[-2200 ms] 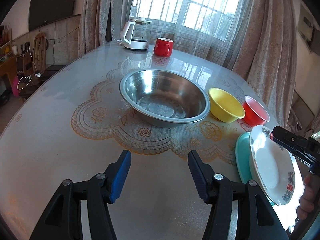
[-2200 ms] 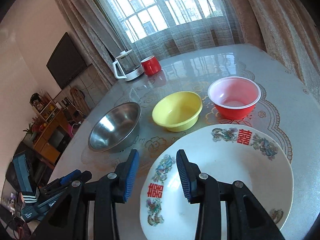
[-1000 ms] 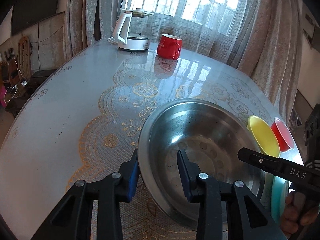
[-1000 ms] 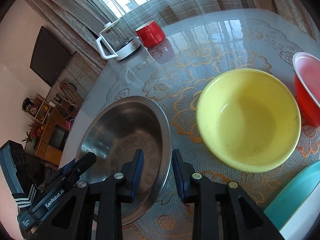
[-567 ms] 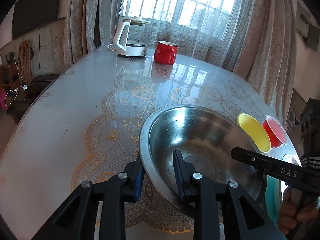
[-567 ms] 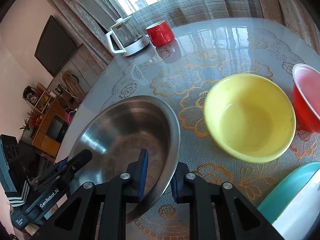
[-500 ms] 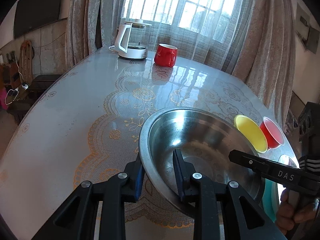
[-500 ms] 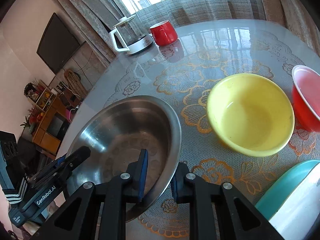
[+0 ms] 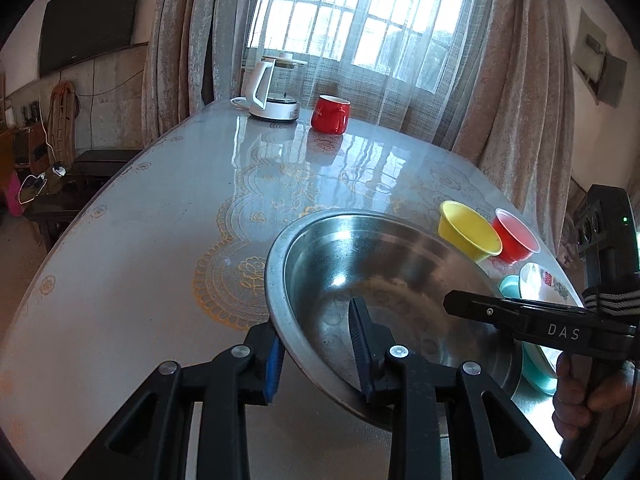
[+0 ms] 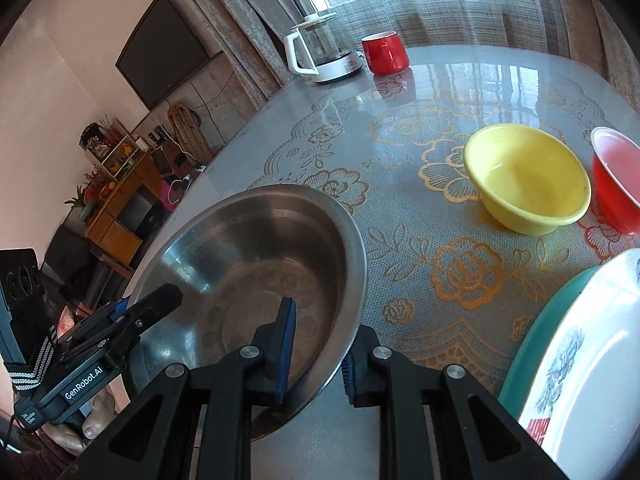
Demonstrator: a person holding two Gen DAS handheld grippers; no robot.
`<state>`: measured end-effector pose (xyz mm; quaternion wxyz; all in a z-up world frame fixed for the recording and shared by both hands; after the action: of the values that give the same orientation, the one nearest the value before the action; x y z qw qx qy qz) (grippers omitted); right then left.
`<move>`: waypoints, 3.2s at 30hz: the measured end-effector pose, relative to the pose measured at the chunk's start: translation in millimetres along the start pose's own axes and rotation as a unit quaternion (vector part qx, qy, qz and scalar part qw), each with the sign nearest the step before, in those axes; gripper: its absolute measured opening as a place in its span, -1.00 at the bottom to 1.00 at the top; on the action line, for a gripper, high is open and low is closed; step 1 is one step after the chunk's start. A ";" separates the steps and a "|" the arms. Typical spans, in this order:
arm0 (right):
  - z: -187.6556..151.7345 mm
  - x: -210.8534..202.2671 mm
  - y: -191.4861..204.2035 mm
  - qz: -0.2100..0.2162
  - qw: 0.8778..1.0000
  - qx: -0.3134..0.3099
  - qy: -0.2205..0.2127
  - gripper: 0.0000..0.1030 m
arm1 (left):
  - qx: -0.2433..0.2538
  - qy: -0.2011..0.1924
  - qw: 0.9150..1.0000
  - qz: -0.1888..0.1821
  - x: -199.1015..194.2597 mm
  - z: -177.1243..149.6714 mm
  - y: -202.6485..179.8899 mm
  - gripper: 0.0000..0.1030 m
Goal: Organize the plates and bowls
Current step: 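Slide the steel basin with the left tool along the table and release, then move the left tool to the yellow bowl and grasp its rim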
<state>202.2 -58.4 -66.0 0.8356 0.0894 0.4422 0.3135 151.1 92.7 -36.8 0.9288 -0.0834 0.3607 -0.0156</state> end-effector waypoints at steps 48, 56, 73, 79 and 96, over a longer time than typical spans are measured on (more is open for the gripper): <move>45.9 -97.8 -142.3 -0.064 0.984 0.133 -0.095 -0.62 | 0.021 0.023 0.999 0.020 28.3 43.2 -112.9 -0.28; 55.1 -78.3 -177.8 -0.088 0.980 0.164 -0.072 -0.62 | -0.028 0.086 0.996 -0.013 84.7 57.9 -141.7 -0.28; 63.2 -52.4 -192.0 -0.093 0.980 0.168 -0.049 -0.61 | -0.060 0.169 0.983 -0.038 173.2 70.1 -167.3 -0.32; 64.1 -49.7 -190.0 -0.103 0.982 0.153 -0.046 -0.65 | -0.036 0.178 0.981 -0.071 179.5 64.6 -184.6 -0.63; 58.8 -83.8 -149.9 -0.060 0.989 0.107 -0.086 -0.67 | -0.015 0.102 0.993 -0.065 102.5 67.2 -174.9 -0.63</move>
<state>281.0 -219.4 -37.9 0.8732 0.1784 0.4044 0.2052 277.5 -79.2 -27.3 0.8827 -0.1190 0.4477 -0.0789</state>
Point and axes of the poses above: each gripper's, at about its wrist camera, not at the fingertips, and x roughly the way its jaws point, y to its left, z to its top, the point moved 7 cm from there along x, roughly the way its jaws point, and after that the axes turned 4 degrees about z, right-handed, at the moved point
